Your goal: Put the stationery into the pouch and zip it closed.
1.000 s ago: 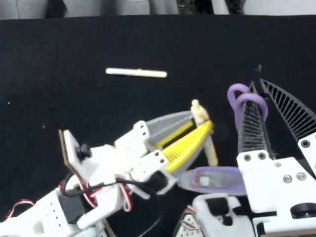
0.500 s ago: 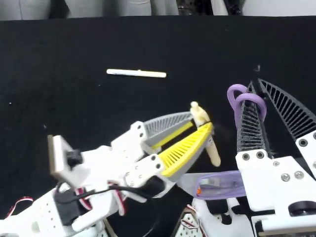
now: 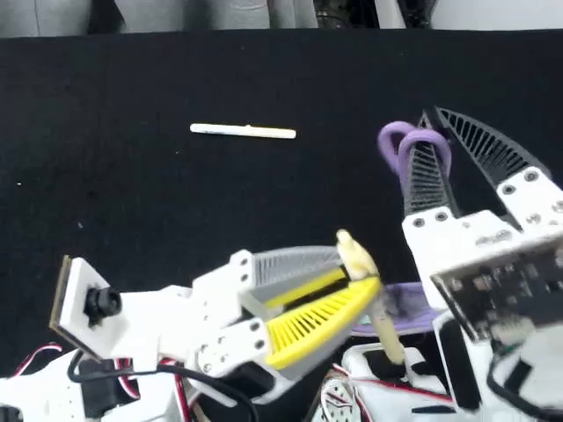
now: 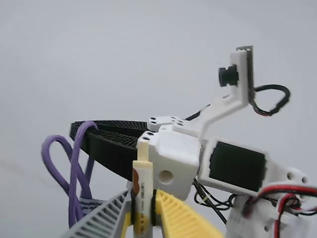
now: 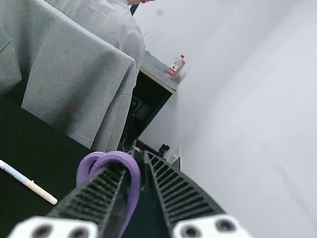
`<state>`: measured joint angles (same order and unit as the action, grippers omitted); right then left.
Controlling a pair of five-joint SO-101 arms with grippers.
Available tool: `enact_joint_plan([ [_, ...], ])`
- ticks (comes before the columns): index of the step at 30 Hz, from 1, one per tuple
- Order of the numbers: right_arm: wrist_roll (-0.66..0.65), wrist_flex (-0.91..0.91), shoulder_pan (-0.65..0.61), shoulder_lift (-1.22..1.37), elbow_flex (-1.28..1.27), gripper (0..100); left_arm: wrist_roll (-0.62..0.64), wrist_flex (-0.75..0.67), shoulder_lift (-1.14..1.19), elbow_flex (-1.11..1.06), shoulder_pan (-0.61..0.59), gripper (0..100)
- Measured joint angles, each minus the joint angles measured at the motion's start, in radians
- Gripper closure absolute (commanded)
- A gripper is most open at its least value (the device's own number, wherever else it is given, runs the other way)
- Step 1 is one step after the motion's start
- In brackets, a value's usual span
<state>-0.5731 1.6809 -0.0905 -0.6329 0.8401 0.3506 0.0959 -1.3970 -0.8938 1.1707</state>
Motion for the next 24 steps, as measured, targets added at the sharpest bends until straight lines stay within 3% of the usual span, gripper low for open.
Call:
enact_joint_plan([
  [7,0.0,0.0,0.002,0.006,-0.002,98.7,0.0,0.009,0.0,0.0,0.017,97],
  [16,0.0,0.0,0.002,0.006,-0.002,98.7,-0.002,-0.017,0.0,0.0,-0.095,97],
  [24,0.0,0.0,0.002,0.006,-0.002,98.7,-0.002,-0.026,0.029,-0.009,-0.101,97],
])
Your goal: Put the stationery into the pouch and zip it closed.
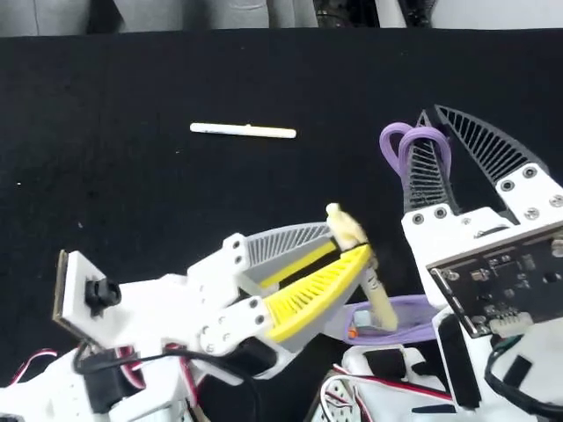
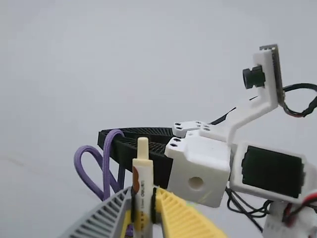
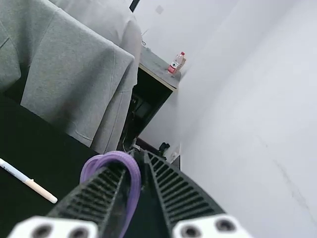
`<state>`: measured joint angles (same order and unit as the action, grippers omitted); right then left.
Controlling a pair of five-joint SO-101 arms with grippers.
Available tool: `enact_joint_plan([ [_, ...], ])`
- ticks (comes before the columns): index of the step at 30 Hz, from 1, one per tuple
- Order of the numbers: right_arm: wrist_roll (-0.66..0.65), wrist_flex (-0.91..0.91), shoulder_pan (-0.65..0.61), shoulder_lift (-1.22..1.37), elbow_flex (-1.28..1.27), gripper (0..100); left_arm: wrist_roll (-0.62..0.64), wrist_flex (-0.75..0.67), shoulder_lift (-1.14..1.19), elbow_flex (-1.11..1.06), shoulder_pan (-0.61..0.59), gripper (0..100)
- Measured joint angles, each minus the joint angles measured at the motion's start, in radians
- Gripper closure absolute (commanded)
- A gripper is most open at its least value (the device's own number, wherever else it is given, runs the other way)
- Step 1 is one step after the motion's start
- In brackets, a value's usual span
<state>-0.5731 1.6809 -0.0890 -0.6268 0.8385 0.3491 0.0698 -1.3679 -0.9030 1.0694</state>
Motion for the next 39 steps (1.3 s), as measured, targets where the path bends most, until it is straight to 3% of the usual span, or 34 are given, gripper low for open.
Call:
enact_joint_plan([
  [12,0.0,-0.008,0.0,0.0,0.0,98.7,0.003,0.0,0.15,-0.074,0.0,97],
  [17,0.0,-0.02,0.049,0.0,0.0,98.7,-0.069,-0.003,0.15,-0.141,0.0,85],
  [20,0.0,-0.026,0.084,0.0,0.0,98.7,-0.095,0.002,0.158,-0.166,0.0,84],
  [30,0.0,-0.14,0.107,0.0,-0.149,98.7,-0.109,0.311,0.157,-0.028,-0.003,84],
  [34,0.0,-0.157,0.107,0.011,-0.176,98.7,-0.109,0.413,0.157,0.046,-0.095,85],
  [39,0.0,-0.158,0.107,0.009,-0.176,98.7,-0.055,0.453,0.157,0.138,-0.33,84],
])
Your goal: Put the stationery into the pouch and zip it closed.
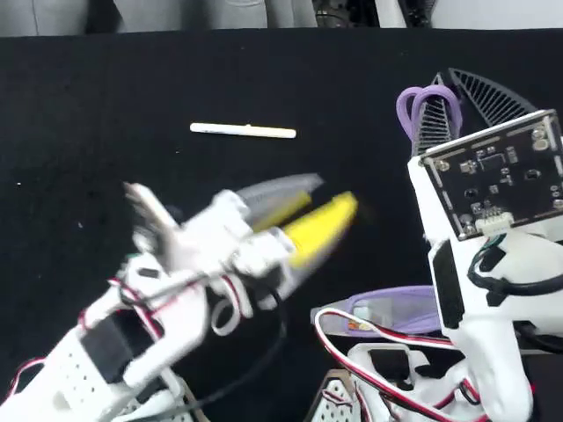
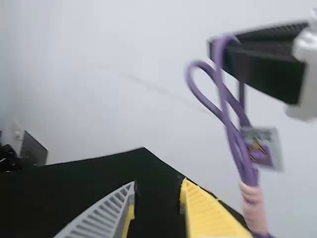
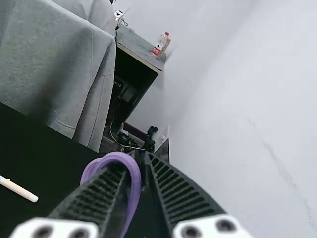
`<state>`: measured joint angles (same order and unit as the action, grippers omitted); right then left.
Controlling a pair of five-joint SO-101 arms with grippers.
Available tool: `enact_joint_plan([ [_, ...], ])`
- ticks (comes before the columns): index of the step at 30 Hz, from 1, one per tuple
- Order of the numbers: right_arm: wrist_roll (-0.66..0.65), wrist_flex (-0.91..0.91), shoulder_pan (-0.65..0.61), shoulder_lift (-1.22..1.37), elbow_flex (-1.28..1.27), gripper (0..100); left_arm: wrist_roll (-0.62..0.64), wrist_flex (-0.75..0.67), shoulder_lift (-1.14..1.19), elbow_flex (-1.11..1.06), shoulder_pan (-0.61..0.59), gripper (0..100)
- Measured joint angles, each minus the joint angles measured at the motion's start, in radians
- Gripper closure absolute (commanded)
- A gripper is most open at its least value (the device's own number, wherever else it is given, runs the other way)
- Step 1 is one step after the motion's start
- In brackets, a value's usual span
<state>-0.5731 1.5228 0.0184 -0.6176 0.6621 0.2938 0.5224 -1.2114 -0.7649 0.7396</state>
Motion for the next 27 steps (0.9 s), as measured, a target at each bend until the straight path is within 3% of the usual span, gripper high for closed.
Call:
enact_joint_plan([
  [5,0.0,0.0,0.0,-0.002,0.0,98.7,0.273,-0.011,0.012,0.009,-0.325,84],
  [9,0.0,0.0,0.0,-0.003,0.0,98.7,0.361,-0.058,0.083,0.009,-0.534,81],
  [14,0.0,0.0,0.0,-0.006,0.0,98.7,0.385,-0.072,0.307,0.072,-0.58,81],
  [27,0.0,0.0,0.0,-0.008,0.0,98.7,0.764,-0.081,0.962,0.338,-0.689,81],
])
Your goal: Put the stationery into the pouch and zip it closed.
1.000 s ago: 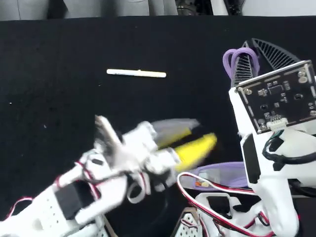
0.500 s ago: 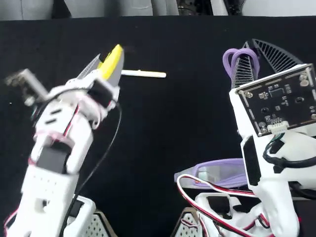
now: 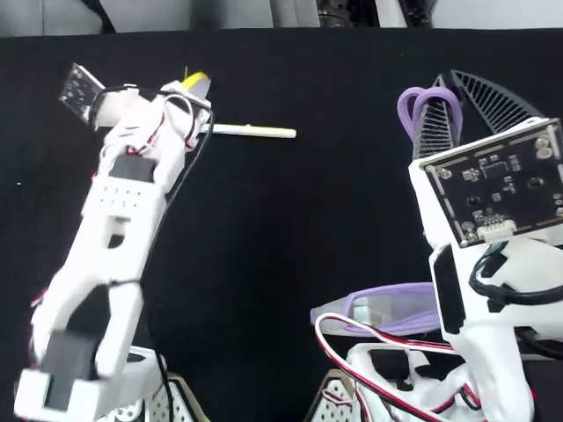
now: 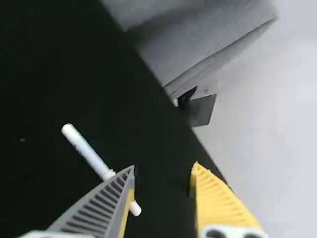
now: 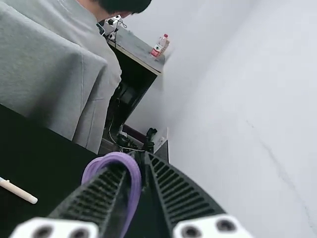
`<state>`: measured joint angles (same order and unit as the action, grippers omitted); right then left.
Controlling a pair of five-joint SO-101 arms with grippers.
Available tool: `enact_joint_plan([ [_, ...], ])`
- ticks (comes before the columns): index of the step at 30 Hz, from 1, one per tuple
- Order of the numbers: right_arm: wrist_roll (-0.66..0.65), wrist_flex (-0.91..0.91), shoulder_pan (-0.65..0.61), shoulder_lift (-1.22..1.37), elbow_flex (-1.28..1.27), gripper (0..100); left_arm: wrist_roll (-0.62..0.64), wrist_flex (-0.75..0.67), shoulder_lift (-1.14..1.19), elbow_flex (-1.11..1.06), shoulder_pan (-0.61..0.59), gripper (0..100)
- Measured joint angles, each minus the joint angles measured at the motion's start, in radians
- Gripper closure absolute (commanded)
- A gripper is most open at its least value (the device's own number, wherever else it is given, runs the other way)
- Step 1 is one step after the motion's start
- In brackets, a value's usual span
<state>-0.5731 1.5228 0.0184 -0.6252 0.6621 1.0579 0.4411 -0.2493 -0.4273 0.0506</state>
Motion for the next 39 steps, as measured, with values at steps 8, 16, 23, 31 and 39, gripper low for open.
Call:
enact_joint_plan([
  [8,0.0,0.0,0.0,0.0,0.0,98.7,0.14,0.0,0.339,0.19,-0.041,81],
  [16,0.0,0.0,0.0,0.0,0.0,98.7,0.232,0.112,0.582,0.416,-0.066,81],
  [23,0.0,0.0,0.0,0.0,-0.003,98.7,0.279,0.198,0.795,0.606,-0.068,81],
  [31,0.0,0.0,0.0,0.0,-0.003,98.7,0.281,0.313,1.025,0.885,-0.068,84],
  [39,0.0,0.0,0.0,0.0,-0.003,98.7,0.282,0.382,1.177,1.106,-0.068,89],
])
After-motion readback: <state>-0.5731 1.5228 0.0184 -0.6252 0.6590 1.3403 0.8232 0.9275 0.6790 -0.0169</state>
